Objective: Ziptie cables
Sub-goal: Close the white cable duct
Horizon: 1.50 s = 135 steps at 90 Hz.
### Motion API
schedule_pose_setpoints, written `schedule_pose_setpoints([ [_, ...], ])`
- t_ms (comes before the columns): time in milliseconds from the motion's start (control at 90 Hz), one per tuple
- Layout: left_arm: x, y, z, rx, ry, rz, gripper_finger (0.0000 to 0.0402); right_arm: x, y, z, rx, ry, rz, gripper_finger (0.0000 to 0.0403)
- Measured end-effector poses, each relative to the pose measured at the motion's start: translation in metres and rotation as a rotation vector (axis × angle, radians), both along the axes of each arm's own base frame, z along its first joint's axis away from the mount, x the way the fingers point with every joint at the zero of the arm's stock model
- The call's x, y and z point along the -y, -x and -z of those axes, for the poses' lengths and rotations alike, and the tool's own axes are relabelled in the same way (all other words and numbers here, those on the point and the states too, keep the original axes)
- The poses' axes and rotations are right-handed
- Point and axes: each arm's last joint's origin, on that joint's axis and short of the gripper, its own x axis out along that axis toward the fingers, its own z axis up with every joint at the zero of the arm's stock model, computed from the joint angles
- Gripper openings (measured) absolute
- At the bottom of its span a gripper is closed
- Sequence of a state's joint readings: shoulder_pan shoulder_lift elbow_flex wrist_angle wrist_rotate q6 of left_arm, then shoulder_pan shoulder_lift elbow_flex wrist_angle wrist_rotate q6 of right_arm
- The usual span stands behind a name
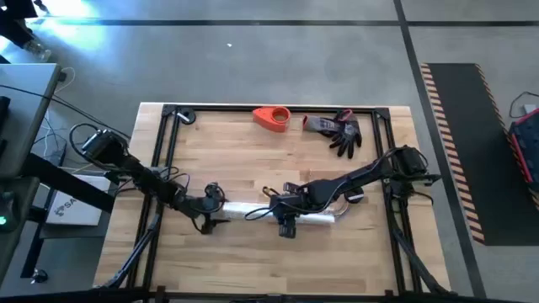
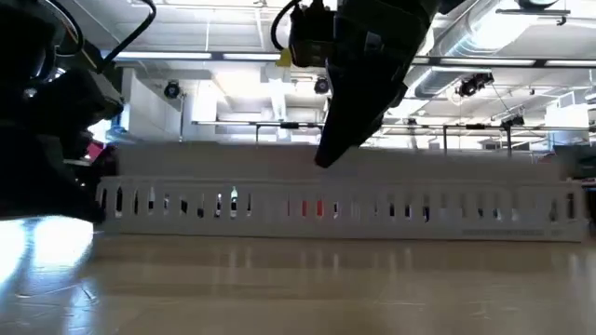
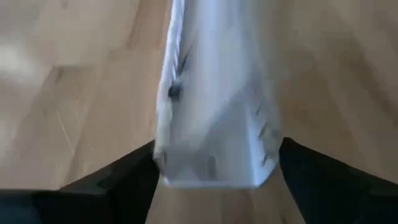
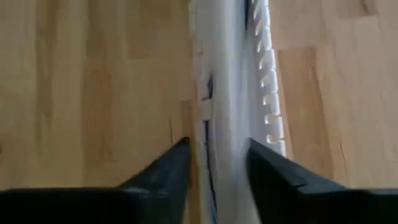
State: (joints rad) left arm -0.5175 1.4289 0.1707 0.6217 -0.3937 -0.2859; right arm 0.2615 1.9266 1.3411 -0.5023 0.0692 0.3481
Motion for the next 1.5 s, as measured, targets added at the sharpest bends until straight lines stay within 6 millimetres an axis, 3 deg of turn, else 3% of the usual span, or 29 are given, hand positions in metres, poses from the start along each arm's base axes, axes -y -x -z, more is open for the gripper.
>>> schedule_pose_setpoints([
  [244,-0.003,0.005,-0.011,0.003,0.002,0.0,0.0302,0.0,-0.001,0.0,0.011,0.005,-0.011,0.0075],
  [644,-0.008,0.013,-0.043,0.132,0.067,-0.009,0.0296,-0.001,-0.001,0.001,0.009,0.022,-0.146,0.0073],
  [1022,-0.008,0.014,-0.047,0.155,0.082,-0.007,0.0295,0.001,-0.004,0.016,-0.035,0.035,-0.143,0.0072],
  [1200,-0.008,0.013,-0.048,0.153,0.078,-0.012,0.0295,0.003,-0.004,0.016,-0.039,0.024,-0.144,0.0017],
  [1500,0.003,-0.008,-0.091,0.101,-0.006,-0.032,0.0295,0.005,-0.002,0.002,-0.045,0.096,-0.114,0.0006],
])
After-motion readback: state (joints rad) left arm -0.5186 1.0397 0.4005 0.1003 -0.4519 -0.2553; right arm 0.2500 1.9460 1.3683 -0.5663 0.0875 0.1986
